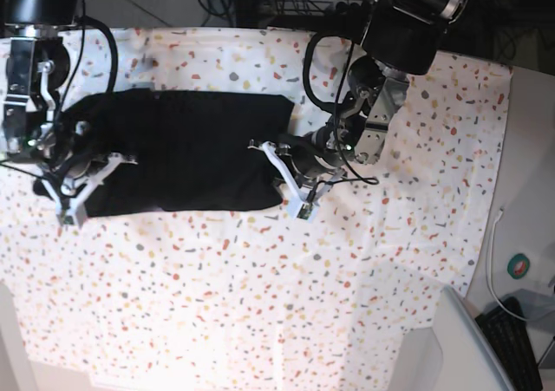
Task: Layout the t-shirt on the table in an organized manner, then fold the t-shirt properly
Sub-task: 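Grasp the strip end with the right gripper and fold it toward the left gripper, then press the folded bundle with both grippers, then withdraw the left gripper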
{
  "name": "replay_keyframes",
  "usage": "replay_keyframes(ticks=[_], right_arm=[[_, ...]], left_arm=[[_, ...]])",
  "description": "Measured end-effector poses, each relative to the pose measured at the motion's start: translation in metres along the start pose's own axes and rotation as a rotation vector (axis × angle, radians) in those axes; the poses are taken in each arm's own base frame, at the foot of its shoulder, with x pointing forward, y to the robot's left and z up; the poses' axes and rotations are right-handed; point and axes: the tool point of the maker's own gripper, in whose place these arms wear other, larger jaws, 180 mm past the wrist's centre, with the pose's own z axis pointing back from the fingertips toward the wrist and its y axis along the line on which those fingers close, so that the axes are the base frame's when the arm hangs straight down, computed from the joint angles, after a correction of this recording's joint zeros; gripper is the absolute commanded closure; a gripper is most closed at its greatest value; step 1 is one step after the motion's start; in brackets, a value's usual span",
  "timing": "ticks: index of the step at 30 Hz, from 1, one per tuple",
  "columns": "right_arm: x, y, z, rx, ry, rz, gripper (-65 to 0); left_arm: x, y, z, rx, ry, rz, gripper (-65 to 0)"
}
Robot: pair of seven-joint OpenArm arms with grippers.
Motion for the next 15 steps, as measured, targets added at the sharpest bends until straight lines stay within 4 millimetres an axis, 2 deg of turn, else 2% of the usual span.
replay_keyframes(ticks=[4, 6, 10, 15], right_arm=[[0.008, 0.036, 0.007, 0.014, -0.033, 0.164, 0.0], [0.005, 0.053, 0.005, 0.037, -0.029, 0.159, 0.0], [-0.003, 0.067, 0.003, 0.042, 0.011, 0.127, 0.0], [-0.01, 0.099, 0.002, 0.097, 0.025, 0.155, 0.0]], left_arm=[[0.001, 0.0, 0.0, 0.0, 0.003, -0.004, 0.0], [0.002, 0.002, 0.0, 0.002, 0.002, -0.006, 0.0], [0.002, 0.002, 0.0, 0.003, 0.003, -0.007, 0.0], [0.002, 0.0, 0.0, 0.001, 0.001, -0.005, 0.0]])
